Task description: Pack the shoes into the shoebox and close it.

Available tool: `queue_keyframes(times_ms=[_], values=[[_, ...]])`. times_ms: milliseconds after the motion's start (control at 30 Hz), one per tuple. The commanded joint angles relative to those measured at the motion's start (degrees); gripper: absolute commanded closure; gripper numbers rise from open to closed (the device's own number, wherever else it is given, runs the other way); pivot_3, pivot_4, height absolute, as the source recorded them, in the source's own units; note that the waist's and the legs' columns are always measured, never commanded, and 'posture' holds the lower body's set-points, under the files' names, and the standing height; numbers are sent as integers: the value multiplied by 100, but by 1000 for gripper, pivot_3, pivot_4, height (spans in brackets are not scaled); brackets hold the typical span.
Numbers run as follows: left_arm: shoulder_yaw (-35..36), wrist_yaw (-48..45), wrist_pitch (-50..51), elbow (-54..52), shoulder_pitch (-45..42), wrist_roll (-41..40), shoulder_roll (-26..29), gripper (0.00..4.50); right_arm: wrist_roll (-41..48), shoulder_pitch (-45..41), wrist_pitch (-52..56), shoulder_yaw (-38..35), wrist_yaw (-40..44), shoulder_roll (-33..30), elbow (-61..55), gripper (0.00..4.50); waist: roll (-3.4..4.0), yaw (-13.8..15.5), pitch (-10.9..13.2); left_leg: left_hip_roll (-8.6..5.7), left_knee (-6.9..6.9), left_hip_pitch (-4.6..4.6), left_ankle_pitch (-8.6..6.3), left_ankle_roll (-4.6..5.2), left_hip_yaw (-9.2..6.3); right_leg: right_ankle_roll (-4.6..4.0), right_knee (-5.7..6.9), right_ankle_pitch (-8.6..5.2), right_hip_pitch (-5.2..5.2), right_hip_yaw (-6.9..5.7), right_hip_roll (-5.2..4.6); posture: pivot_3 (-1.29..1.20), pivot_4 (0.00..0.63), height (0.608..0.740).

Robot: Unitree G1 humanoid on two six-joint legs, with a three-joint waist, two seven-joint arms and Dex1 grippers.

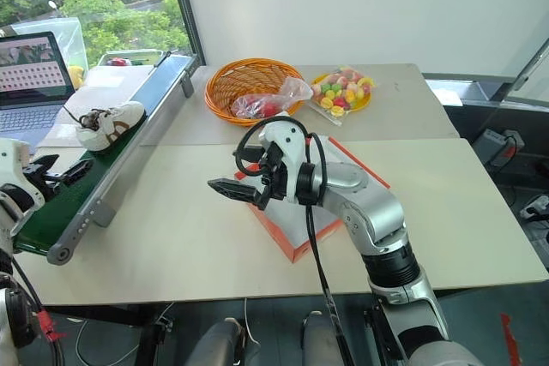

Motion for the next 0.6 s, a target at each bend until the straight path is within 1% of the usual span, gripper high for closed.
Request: queue_keyframes(times_ms=[33, 233, 333, 400, 433, 533, 567, 600], values=[[-66, -3, -229, 159, -238, 107, 132, 24, 133, -31, 47, -114, -61, -30, -289, 0, 0, 6, 0, 0, 0, 0, 0, 0, 0, 0, 1, 0, 0, 0, 0, 0, 150, 740], [-149, 20, -286, 455, -397, 168, 45, 24, 127, -74, 90, -166, -129, -125, -337, 0, -3, 7, -1, -1, 0, -3, 0, 0, 0, 0, 0, 0, 0, -1, -1, 0, 150, 740], [-131, -135, -173, 497, -424, 107, 0, 24, 116, -67, 113, -181, -166, -207, -407, 0, -3, 6, -1, -1, 0, -3, 0, 0, 0, 0, 1, 0, -1, -1, 0, 0, 150, 740], [-92, -218, -13, 521, -474, 37, -28, 552, 78, -103, 108, -178, -197, -258, -393, 0, -3, 31, -1, -1, 0, -1, 0, 0, 0, 0, 3, 0, 0, -2, -1, 0, 150, 740], [-107, -308, 42, 519, -484, 28, -38, 706, 73, -121, 110, -180, -209, -275, -389, 0, -3, 53, -1, -1, 0, 1, 0, 0, -2, 1, 4, -1, 3, -5, -1, 0, 150, 740], [-141, -430, 113, 441, -449, 9, -105, 1810, 83, -160, 117, -190, -226, -312, -383, 0, -4, 125, -1, -4, 1, 4, 1, 0, -3, 5, 3, -3, 10, -7, -4, 0, 150, 740], [-136, -445, 134, 346, -396, -22, -159, 2092, 71, -167, 114, -178, -216, -338, -375, 0, -4, 155, -1, -5, 2, 4, 1, 0, -3, 5, 2, -3, 11, -7, -4, 0, 150, 740], [-131, -458, 148, 278, -359, -42, -195, 2465, 62, -171, 111, -168, -210, -357, -369, 0, -4, 181, -1, -5, 2, 4, 1, 0, -3, 5, 2, -3, 11, -7, -4, 0, 150, 740]])
